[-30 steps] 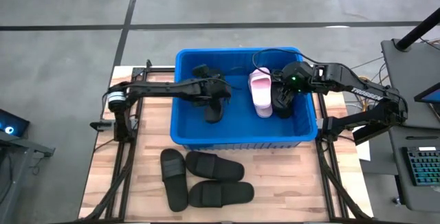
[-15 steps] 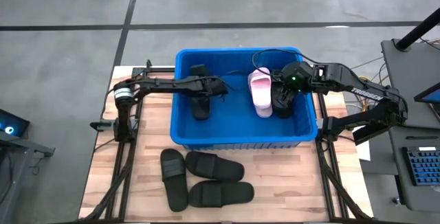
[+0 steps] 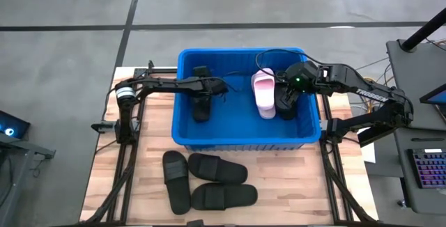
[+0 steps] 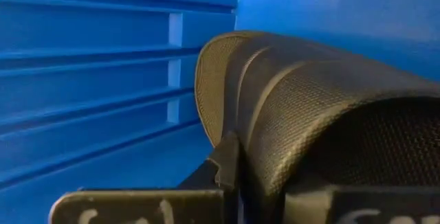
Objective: Pick and place slides into bin
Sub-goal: Put the black slide into the blue container
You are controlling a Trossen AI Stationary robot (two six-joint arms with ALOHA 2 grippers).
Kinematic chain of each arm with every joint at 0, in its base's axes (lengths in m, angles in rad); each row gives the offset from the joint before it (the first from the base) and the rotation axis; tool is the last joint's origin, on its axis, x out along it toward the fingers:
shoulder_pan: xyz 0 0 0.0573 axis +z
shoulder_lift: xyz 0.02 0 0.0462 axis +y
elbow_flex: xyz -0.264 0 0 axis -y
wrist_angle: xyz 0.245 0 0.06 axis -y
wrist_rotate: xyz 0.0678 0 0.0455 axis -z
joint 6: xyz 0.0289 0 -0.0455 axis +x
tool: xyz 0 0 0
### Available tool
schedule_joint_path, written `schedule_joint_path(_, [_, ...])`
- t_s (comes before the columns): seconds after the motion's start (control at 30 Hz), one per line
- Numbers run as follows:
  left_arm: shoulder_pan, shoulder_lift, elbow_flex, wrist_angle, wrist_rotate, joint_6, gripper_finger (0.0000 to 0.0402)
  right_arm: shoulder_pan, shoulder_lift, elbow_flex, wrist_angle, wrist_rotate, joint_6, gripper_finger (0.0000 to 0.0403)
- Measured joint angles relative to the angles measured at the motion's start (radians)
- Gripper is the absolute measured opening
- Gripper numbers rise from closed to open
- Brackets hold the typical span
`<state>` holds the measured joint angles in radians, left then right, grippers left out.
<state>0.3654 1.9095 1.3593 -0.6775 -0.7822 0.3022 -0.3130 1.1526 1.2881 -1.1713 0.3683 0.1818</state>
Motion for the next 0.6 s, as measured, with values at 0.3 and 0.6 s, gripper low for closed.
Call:
schedule_joint_path(0.3, [0.020, 0.000, -0.056, 0.024, 0.023, -0.006, 0.0031, 0.000, 0.000, 0.000, 0.000, 0.000, 0.008, 0.0215])
schedule_joint_path(0.6, [0.029, -0.002, -0.051, 0.010, 0.086, -0.009, 0.0182, 0.000, 0.000, 0.000, 0.000, 0.000, 0.009, 0.0215])
